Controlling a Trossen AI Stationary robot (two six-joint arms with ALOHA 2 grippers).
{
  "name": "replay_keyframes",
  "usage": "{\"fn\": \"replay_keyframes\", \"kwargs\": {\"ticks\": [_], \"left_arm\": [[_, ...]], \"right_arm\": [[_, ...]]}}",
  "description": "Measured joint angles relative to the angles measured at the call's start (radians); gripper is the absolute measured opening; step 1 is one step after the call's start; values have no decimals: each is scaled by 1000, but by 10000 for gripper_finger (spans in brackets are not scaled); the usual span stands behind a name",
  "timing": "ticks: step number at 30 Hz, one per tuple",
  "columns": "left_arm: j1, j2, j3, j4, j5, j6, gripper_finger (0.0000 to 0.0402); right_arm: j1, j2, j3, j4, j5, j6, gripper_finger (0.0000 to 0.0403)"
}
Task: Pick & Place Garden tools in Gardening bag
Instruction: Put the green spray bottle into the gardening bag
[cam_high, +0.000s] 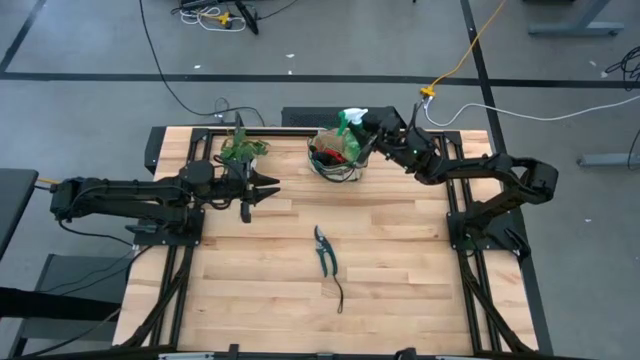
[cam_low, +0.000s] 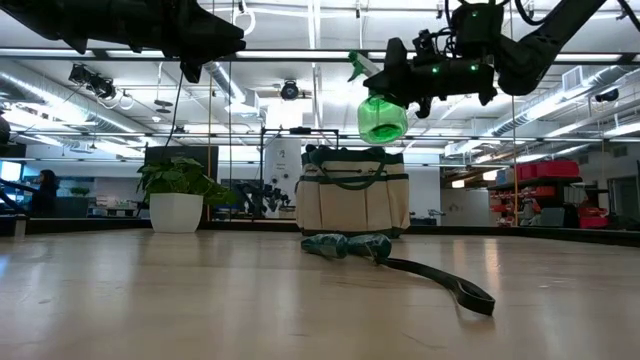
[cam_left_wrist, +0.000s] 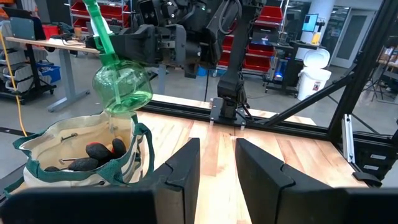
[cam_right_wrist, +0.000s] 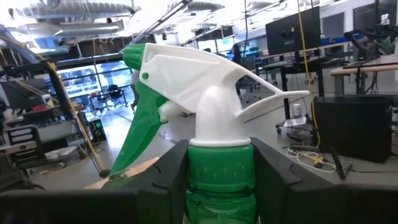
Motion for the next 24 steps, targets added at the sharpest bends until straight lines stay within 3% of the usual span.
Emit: {"fn": "replay_keyframes", "kwargs": {"ticks": [14,24], "left_arm": [[0,0,0,0,0,0,108],[0,0,0,0,0,24,108]], "right_arm": [[-51,166,0,211,-30,70,131],[-78,262,0,258,-57,103,131]]}}
